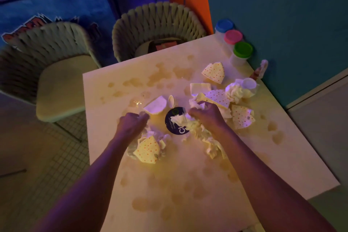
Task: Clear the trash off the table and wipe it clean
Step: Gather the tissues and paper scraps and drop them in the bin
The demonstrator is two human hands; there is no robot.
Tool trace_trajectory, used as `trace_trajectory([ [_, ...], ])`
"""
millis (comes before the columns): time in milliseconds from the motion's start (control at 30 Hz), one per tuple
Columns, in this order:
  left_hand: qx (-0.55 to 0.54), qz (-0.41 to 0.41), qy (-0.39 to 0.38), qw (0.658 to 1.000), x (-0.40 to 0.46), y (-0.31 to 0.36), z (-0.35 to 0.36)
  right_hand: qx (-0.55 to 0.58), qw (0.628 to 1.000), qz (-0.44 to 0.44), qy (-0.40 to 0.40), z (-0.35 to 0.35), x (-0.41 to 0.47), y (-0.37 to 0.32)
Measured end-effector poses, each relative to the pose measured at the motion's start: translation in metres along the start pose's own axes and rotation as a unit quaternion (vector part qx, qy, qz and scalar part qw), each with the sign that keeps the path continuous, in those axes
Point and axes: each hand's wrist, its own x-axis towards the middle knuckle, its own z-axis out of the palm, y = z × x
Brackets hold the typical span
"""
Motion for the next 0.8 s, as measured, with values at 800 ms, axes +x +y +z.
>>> trace_trajectory([
  [800, 0.25, 0.135, -0.044, 0.958, -0.015, -0.009, 0.076, 0.106, 0.993, -0.006, 0.043, -0.022, -0.007, 0.017],
])
